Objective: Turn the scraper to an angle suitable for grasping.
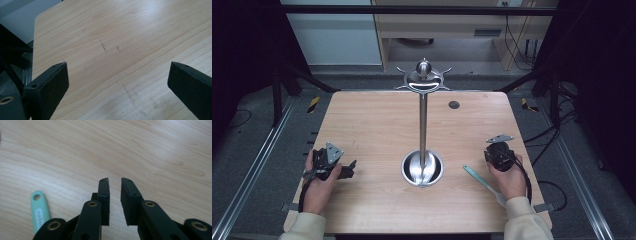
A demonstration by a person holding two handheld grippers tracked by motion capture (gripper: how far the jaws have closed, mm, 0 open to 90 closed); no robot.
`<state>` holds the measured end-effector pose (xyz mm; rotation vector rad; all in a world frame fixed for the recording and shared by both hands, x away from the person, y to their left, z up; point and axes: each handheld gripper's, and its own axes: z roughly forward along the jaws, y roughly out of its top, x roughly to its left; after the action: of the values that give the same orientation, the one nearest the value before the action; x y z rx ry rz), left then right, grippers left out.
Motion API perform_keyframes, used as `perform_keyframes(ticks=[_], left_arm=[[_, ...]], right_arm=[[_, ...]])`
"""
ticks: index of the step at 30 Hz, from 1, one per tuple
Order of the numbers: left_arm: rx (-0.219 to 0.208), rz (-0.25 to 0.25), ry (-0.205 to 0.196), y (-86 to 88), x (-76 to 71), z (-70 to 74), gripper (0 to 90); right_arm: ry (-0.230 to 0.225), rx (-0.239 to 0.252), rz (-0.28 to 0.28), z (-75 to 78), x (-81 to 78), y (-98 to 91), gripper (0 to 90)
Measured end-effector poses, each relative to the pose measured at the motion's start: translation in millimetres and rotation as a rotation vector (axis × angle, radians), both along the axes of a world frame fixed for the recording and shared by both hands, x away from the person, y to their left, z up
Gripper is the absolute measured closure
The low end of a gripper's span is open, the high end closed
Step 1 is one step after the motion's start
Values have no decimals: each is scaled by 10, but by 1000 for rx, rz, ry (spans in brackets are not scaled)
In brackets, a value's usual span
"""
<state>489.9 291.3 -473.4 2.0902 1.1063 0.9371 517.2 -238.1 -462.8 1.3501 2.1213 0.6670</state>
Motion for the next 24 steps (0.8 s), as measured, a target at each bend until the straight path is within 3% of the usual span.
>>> perform_keyframes(ticks=[8,10,16,24], left_arm=[[3,-1,-1,0,-1,5,32],[5,-1,-3,-6,-2,4,33],[5,-2,-2,-8,0,4,33],[10,-5,0,-8,-3,7,33]], right_arm=[[61,-11,60,-37,-3,100,878],[101,-9,95,-64,-4,146,900],[142,9,153,-86,-17,239,900],[187,-10,200,-123,-41,328,900]])
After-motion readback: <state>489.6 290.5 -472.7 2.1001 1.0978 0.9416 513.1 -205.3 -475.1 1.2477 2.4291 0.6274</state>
